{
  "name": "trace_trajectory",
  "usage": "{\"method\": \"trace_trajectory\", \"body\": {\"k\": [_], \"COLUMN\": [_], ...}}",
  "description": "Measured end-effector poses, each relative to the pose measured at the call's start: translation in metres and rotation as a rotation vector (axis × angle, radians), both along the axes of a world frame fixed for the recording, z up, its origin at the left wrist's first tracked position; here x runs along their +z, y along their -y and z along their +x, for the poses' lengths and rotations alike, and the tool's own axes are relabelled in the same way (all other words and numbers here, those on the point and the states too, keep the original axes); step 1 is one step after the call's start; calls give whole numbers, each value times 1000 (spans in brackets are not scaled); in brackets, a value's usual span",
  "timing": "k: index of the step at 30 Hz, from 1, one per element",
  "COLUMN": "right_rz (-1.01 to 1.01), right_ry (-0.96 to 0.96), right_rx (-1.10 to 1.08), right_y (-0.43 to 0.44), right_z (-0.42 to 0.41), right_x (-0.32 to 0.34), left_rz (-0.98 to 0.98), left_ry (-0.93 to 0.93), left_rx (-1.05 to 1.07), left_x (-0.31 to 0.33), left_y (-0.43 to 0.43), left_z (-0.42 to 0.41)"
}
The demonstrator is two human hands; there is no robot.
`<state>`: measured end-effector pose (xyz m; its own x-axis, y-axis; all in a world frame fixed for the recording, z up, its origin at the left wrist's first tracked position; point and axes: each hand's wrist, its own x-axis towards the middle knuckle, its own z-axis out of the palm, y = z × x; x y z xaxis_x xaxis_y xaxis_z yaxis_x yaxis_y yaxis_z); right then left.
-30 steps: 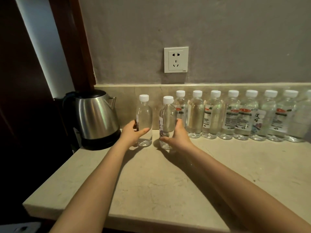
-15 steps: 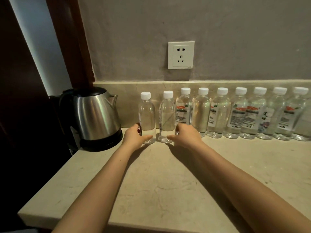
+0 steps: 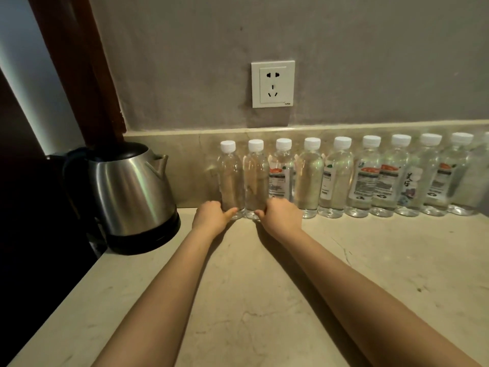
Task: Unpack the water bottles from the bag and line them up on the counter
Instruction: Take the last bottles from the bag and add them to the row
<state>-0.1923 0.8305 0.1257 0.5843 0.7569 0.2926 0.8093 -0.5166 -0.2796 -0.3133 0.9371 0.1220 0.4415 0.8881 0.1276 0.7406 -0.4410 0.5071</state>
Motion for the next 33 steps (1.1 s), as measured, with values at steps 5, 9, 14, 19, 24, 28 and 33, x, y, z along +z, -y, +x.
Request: {"method": "trace_trajectory", "body": {"k": [5,9,14,19,24,28,33], "right_rz": [-54,19,220,304,353,363,424], "right_ry": [-139,-191,-272,-260,-267,-265,-334], "right_rx": [86,115,103,29,-79,-191,-373], "right_y": [14,35,88,176,294,422,576], "right_z": [1,10,22,46,89,133,183], "right_x": [12,27,49,49,46,40,17], "left_rz": [68,139,58,10,-14,-81,-99], "left_ry": [99,328,583,609,614,603,542], "left_rx": [203,118,-95,-265,-371,-473,-669], "left_x": [3,9,34,46,46,39,22], "left_y": [27,51,102,180,280,395,532], "left_z": [-1,3,23,57,107,165,240]}}
